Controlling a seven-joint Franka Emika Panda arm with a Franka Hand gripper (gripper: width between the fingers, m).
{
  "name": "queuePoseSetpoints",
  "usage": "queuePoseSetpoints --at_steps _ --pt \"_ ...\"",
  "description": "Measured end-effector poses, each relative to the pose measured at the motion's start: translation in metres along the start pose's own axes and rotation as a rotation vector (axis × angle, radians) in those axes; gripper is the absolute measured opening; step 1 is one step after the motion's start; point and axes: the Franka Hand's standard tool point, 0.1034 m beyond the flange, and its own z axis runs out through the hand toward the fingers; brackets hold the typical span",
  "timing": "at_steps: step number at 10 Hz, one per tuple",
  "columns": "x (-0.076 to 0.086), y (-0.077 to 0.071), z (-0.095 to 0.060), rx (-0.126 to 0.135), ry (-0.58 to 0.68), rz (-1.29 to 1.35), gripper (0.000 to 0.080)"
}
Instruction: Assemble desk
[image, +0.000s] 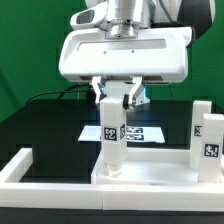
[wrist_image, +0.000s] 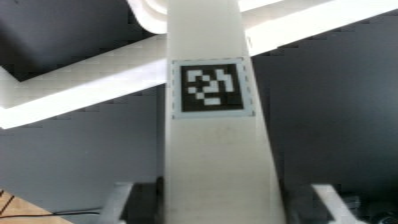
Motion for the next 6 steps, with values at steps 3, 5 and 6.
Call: queuePoseSetpoints --at_steps 3,5,6 --pt "0.001 0.002 0.000 -0.001 -0.004 0.002 0.0290" --pt "0.000 0.000 -0.001 0.002 -0.004 0.010 0.0290" --pt "0.001 -0.013 -0.008 0.016 0.000 0.021 0.0290"
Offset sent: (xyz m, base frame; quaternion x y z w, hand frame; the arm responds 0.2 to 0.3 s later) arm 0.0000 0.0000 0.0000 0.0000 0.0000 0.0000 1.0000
